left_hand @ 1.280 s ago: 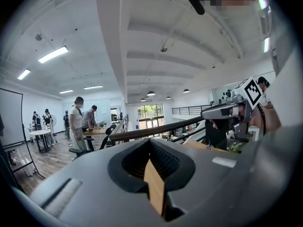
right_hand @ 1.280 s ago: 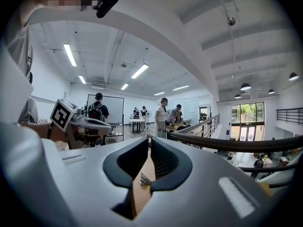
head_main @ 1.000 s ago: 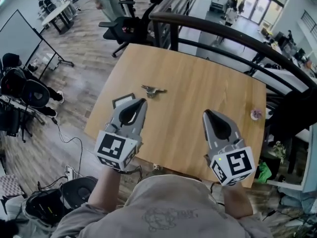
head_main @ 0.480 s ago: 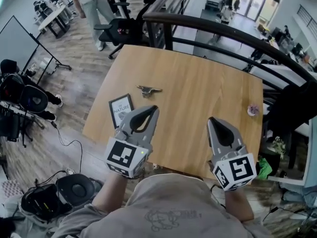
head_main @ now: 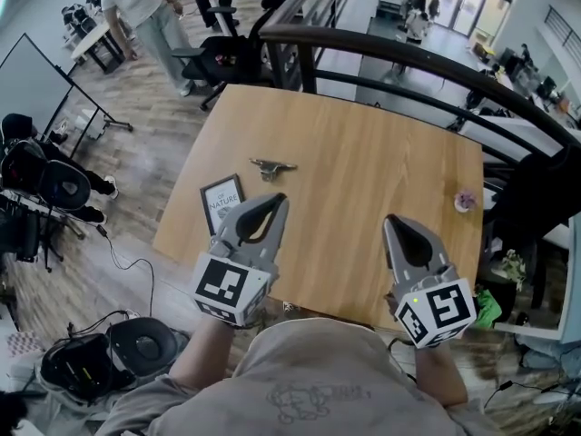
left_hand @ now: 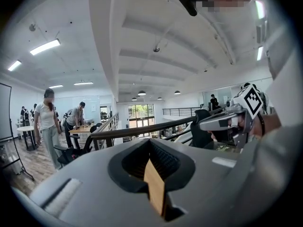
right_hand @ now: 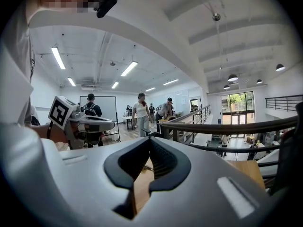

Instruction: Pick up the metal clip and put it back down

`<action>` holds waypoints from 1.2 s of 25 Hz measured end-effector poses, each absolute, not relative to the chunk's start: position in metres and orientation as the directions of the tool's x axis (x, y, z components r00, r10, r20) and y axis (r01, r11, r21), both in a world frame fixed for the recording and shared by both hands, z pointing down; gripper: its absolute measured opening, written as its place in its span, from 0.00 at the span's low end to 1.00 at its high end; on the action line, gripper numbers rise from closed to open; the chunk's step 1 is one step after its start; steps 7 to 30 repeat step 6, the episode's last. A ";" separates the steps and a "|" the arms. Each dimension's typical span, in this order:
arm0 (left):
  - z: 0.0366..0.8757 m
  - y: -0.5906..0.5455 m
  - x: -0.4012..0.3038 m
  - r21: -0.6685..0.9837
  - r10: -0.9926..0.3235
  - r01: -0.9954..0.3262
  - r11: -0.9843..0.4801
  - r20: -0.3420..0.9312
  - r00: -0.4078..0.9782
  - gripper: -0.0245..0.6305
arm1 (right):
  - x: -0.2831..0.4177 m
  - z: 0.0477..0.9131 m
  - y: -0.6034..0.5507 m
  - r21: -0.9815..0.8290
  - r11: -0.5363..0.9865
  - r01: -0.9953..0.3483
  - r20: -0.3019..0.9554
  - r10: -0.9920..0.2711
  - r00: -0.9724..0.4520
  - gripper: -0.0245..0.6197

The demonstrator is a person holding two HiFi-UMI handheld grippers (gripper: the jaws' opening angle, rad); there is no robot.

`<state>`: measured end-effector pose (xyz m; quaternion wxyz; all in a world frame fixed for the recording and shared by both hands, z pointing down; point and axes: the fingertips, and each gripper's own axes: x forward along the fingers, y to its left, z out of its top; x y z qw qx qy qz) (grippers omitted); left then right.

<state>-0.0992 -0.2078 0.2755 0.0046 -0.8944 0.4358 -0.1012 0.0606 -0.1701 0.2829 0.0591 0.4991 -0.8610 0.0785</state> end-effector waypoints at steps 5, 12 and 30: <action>0.271 -0.210 -0.100 -0.100 -0.776 -0.773 -0.626 0.176 0.606 0.04 | 0.061 0.280 -0.175 -0.076 0.486 -0.871 0.177 -0.853 -0.491 0.05; 0.270 -0.211 -0.100 -0.098 -0.775 -0.772 -0.628 0.175 0.608 0.04 | 0.061 0.279 -0.177 -0.073 0.485 -0.872 0.177 -0.854 -0.489 0.05; 0.270 -0.211 -0.100 -0.098 -0.775 -0.772 -0.628 0.175 0.608 0.04 | 0.061 0.279 -0.177 -0.073 0.485 -0.872 0.177 -0.854 -0.489 0.05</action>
